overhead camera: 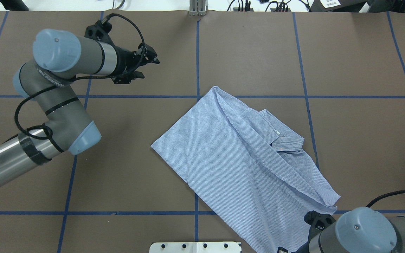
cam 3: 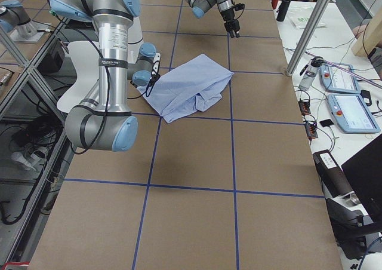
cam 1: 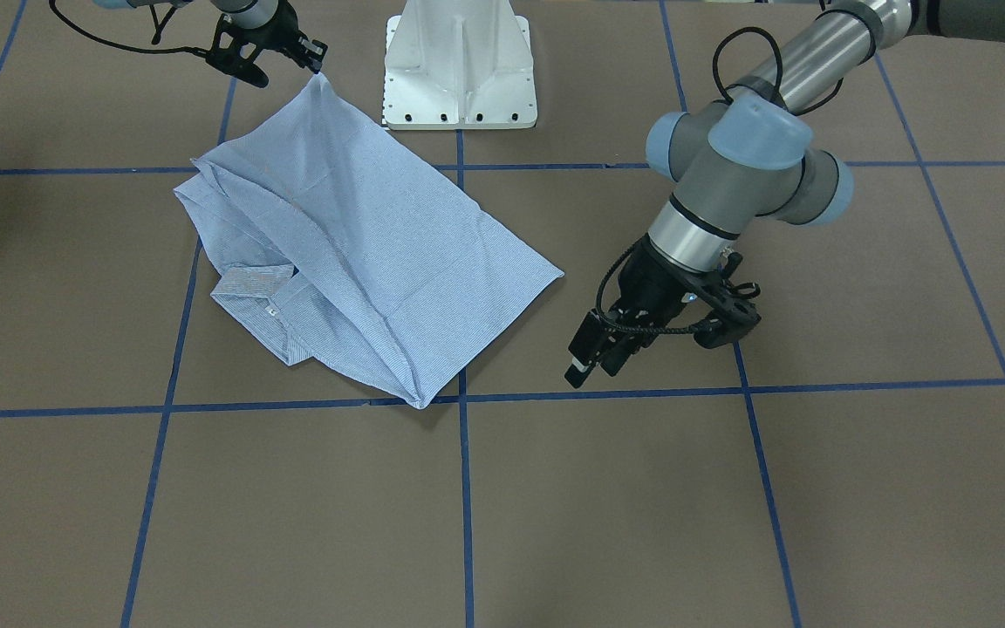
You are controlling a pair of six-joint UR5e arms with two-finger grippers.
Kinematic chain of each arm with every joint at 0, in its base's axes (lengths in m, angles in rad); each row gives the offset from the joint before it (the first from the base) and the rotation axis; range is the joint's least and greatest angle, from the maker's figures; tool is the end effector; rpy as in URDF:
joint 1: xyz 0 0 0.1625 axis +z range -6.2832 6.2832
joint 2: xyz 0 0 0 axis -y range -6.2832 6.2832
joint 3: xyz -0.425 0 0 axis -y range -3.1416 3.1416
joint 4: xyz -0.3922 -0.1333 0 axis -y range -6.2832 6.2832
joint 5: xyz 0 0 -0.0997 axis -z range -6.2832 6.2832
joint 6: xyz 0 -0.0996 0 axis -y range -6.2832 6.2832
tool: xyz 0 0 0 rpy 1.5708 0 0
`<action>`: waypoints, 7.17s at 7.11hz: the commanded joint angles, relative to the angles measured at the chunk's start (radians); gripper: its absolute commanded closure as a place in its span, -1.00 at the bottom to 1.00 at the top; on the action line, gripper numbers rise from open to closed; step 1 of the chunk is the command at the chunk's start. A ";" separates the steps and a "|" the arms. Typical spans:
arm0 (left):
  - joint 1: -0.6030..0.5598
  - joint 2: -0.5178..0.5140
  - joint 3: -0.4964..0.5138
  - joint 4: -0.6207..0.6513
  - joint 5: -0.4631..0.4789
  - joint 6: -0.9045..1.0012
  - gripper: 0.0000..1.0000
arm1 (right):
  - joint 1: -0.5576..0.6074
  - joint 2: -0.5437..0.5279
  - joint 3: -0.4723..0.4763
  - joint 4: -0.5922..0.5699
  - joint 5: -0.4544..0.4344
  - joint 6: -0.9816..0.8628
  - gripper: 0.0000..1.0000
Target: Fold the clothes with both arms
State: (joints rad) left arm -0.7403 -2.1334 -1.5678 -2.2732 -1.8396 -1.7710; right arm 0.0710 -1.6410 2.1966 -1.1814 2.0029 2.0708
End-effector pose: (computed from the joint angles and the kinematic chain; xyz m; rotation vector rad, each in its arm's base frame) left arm 0.4306 -0.5381 0.2480 0.1130 1.2948 -0.6385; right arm -0.4275 -0.1222 0.3518 -0.5896 -0.8258 0.3174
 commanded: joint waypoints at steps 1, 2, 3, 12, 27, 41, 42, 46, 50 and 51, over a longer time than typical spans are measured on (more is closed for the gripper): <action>0.097 0.087 -0.177 0.156 0.037 -0.085 -0.55 | 0.173 0.007 0.028 0.006 0.026 -0.003 -1.00; 0.180 0.093 -0.184 0.214 0.115 -0.128 -0.55 | 0.308 0.085 -0.013 0.009 0.039 -0.015 -1.00; 0.215 0.090 -0.184 0.268 0.140 -0.140 -0.55 | 0.445 0.196 -0.093 0.009 0.040 -0.037 -1.00; 0.328 0.092 -0.107 0.271 0.197 -0.202 0.35 | 0.622 0.368 -0.337 0.011 0.042 -0.166 -1.00; -0.121 -0.099 0.299 -0.077 0.018 0.282 -0.58 | 0.383 0.503 -0.370 -0.073 -0.236 -0.325 -1.00; -0.154 0.043 0.066 0.064 -0.001 0.383 -0.58 | 0.320 0.425 -0.256 -0.569 -0.395 -1.152 -1.00; -0.156 0.043 0.066 0.064 -0.001 0.383 -0.58 | 0.322 0.421 -0.241 -0.569 -0.392 -1.137 -1.00; -0.156 0.043 0.054 0.066 -0.001 0.378 -0.58 | 0.253 0.492 -0.245 -0.424 -0.386 -0.456 -1.00; -0.156 0.043 0.054 0.067 0.000 0.378 -0.58 | 0.181 0.431 -0.250 -0.221 -0.401 0.131 -0.91; -0.156 0.043 0.051 0.067 0.000 0.377 -0.58 | 0.177 0.440 -0.283 -0.189 -0.427 0.244 -0.84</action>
State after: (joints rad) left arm -0.8959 -2.0908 -1.5151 -2.2060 -1.8393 -1.3932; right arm 0.2633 -1.1962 1.9403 -1.4265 1.5999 2.1599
